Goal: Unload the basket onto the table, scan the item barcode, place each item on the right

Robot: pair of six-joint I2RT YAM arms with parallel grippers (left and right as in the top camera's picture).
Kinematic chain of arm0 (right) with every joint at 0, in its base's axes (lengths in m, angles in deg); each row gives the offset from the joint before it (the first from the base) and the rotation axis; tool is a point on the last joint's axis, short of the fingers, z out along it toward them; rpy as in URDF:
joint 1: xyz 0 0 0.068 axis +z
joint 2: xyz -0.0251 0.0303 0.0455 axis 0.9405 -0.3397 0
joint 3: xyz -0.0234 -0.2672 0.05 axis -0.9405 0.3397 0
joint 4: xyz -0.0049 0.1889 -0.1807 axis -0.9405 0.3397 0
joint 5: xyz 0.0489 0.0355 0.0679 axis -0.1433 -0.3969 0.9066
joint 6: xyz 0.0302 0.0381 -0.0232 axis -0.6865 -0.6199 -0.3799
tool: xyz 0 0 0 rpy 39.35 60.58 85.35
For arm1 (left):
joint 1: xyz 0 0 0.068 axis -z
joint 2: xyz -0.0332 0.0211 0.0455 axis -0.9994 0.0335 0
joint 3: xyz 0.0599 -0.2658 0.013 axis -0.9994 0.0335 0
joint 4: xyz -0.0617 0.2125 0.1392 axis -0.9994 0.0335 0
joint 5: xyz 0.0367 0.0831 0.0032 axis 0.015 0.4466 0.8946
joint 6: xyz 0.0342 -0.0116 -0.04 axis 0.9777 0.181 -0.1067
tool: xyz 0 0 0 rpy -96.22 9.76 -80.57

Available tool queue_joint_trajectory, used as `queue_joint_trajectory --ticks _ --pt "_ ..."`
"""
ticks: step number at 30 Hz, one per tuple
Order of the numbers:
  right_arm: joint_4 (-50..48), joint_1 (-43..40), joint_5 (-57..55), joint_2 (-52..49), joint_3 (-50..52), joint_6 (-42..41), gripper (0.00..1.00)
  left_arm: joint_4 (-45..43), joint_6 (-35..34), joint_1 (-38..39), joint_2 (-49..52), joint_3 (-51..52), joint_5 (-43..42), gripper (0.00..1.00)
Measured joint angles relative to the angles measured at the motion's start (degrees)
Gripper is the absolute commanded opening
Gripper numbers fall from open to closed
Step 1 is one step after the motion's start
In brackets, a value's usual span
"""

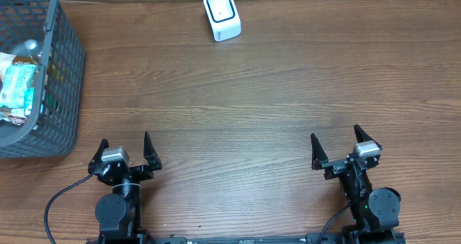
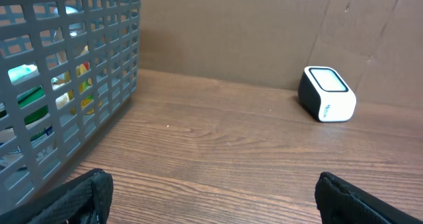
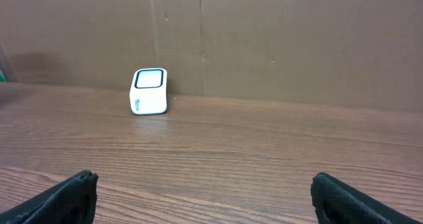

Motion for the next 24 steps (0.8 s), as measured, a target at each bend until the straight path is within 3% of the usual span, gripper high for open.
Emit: queue_joint_trajectory --ticks 24 --pt "0.02 0.00 -0.04 0.00 0.00 -0.02 1.00 -3.17 0.00 0.00 0.00 0.00 0.00 1.00"
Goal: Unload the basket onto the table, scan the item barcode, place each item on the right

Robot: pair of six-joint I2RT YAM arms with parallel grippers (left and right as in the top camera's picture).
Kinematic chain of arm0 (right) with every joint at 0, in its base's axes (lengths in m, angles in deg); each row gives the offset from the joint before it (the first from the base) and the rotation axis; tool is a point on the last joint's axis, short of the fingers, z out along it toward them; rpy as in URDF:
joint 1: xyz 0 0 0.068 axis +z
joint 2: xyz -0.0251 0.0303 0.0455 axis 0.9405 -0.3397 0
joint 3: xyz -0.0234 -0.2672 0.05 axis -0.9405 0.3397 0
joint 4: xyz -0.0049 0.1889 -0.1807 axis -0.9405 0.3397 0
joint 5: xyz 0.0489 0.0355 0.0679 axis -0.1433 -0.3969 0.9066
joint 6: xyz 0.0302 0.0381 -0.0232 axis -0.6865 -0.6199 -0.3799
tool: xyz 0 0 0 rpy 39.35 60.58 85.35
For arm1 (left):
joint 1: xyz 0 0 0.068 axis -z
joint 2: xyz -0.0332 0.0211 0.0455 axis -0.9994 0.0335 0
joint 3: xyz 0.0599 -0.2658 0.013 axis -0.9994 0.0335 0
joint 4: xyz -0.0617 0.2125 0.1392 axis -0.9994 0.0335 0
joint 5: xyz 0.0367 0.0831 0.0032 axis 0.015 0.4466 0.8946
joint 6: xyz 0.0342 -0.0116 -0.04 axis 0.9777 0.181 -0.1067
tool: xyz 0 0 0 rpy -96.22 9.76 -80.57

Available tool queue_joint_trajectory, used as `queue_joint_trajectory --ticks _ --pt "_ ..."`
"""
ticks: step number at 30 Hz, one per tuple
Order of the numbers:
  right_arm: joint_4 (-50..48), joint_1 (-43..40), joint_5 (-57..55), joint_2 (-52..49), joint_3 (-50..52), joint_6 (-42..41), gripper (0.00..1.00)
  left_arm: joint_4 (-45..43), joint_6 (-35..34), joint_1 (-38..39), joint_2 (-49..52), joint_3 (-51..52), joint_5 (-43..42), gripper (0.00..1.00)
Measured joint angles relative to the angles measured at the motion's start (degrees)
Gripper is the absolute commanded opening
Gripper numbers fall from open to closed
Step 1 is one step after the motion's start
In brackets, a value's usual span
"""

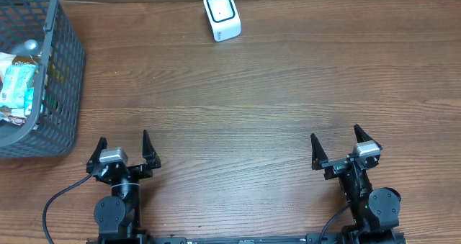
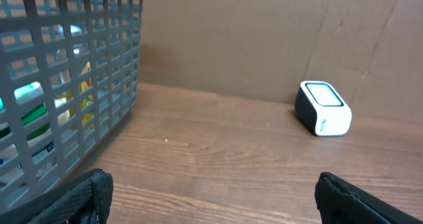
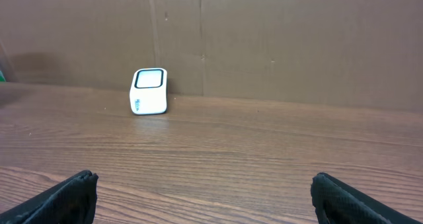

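Observation:
A white barcode scanner [image 1: 222,15] with a dark window stands at the far edge of the wooden table; it also shows as the scanner [image 2: 322,109] and the scanner [image 3: 149,91] in the wrist views. The items lie in a grey mesh basket [image 1: 63,71] at the far left, among them a green-and-white packet [image 1: 16,84] and a bottle [image 1: 29,50]. My left gripper [image 1: 122,147] rests open at the near left edge. My right gripper [image 1: 336,144] rests open at the near right edge. Both hold nothing.
A brown cardboard wall [image 3: 277,39] closes off the back of the table. The basket wall [image 2: 73,92] rises close on the left of the left wrist view. Bare wood [image 1: 238,122] lies between the grippers and the scanner.
The left arm has shifted slightly: its wrist view sits a little higher and the scanner appears further left. The right arm has not moved. Both grippers stay open.

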Motion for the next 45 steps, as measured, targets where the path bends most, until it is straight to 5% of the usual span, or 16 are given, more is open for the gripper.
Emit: queue_joint_trajectory --ticks 8,15,26,30,45 --pt "0.00 0.00 0.02 0.00 0.00 0.02 1.00 1.86 -0.04 0.00 0.02 -1.70 -1.99 1.00" --pt "-0.02 -0.02 0.02 0.00 0.00 0.02 1.00 12.85 -0.07 0.02 2.64 -19.76 -3.76 1.00" --pt "0.09 0.00 0.00 0.09 0.00 0.04 1.00 37.38 -0.24 0.00 38.51 -57.59 -13.46 1.00" --pt "0.13 -0.02 0.00 0.09 0.00 0.02 1.00 38.64 -0.22 0.00 49.24 -64.83 -18.88 1.00" --pt "0.11 -0.02 0.00 0.09 0.00 0.02 1.00 35.32 -3.65 0.00 60.94 -66.16 -25.22 1.00"
